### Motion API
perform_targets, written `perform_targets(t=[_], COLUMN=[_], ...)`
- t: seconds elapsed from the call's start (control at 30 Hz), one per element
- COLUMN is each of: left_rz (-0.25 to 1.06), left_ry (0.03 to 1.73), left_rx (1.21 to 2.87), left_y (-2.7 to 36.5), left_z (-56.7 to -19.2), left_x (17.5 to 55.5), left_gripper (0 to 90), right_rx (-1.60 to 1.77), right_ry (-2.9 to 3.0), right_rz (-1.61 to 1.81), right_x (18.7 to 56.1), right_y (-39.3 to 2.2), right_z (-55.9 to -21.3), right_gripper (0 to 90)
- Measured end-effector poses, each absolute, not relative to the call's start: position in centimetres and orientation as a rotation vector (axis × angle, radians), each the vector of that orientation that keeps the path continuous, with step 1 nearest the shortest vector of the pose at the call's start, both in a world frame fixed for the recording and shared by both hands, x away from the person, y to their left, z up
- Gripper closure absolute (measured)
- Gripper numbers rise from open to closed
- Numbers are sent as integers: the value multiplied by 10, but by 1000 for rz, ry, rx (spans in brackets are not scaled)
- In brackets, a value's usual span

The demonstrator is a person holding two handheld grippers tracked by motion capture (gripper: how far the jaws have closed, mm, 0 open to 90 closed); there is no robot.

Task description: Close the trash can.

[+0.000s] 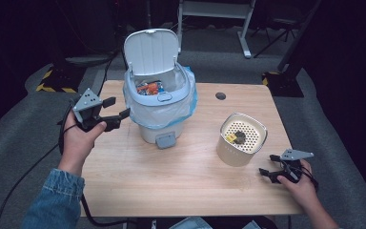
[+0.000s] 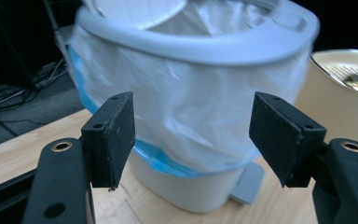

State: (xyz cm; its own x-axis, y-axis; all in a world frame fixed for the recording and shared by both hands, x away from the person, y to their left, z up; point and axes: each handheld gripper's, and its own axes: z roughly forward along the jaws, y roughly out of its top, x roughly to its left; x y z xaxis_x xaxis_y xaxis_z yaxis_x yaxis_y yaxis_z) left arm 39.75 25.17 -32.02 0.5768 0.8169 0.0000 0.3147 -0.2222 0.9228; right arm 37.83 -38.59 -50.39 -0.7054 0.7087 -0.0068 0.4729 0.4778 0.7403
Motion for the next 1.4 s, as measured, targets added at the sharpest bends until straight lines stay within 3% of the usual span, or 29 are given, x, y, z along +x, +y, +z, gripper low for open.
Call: perform_targets(t=[0.37, 0.77, 1.23, 1.4], left_rz=[658, 797, 732, 669], left_ry=[981, 994, 965, 926], left_rx=[1727, 1659, 1634, 1622], left_y=[251, 243, 235, 232], left_z=[-287, -269, -252, -252], left_x=[435, 478, 515, 517], left_gripper=[315, 340, 362, 413], right_rx=[1001, 1005, 1005, 1008], right_ry=[2416, 2413, 2413, 2413], right_rz=[1065, 1063, 1064, 1068], right_x=[378, 378, 378, 378], right_y=[-386, -386, -386, -385], right_z=[-504, -504, -504, -504], right_gripper=[180, 179, 179, 179])
